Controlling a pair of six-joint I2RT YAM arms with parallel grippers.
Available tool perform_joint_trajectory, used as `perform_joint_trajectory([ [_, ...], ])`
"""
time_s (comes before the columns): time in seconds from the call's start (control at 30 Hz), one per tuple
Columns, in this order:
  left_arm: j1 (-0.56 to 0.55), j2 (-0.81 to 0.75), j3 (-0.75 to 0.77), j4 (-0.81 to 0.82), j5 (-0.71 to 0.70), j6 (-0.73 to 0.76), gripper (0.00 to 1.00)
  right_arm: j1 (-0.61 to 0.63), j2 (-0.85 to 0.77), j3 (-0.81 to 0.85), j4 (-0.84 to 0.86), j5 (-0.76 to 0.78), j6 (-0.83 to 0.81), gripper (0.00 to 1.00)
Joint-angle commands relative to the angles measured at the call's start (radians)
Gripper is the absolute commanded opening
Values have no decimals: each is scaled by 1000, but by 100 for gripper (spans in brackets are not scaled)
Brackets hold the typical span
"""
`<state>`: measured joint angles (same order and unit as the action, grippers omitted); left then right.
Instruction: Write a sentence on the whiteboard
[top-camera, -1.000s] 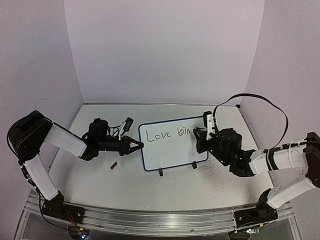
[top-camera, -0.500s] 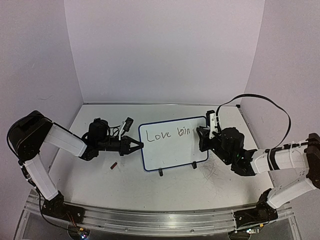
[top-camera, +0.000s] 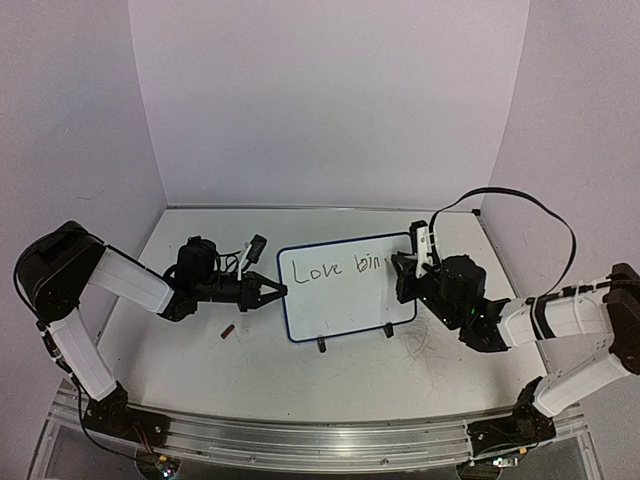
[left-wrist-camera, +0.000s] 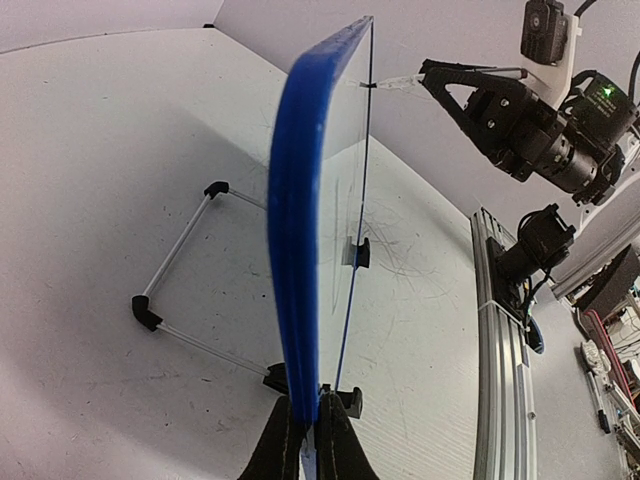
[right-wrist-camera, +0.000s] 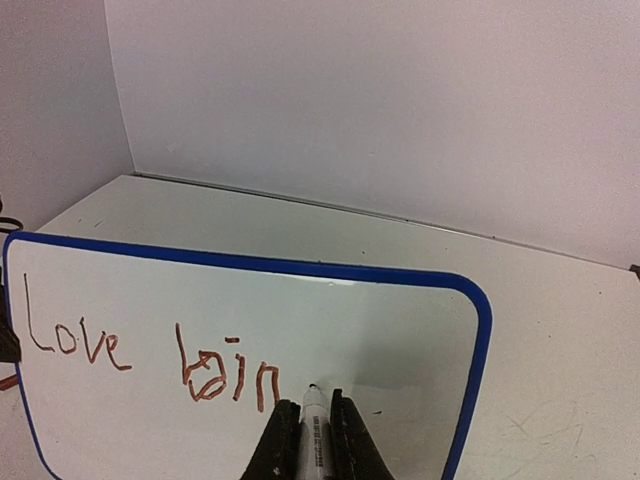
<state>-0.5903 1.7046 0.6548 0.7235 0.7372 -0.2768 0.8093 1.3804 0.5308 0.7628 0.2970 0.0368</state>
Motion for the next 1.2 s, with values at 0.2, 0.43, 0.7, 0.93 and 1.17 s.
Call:
perform_joint_trajectory([
  [0.2, 4, -16, 35, -21, -43, 47, 0, 1, 31, 36, 25, -39, 13, 0],
  [0.43, 5, -16, 35, -19, -44, 49, 0, 2, 19, -2, -13, -39, 55, 0],
  [0.7, 5, -23, 29, -20, -44, 51, 0, 2, 14, -11, -35, -19, 65, 0],
  [0.93, 4, -26, 28, -23, -42, 54, 0, 2, 0, -5, -52, 5, 56, 0],
  [1.17, 5, -20, 35, -27, -40, 54, 0, 2, -6, 6, -55, 30, 33, 0],
])
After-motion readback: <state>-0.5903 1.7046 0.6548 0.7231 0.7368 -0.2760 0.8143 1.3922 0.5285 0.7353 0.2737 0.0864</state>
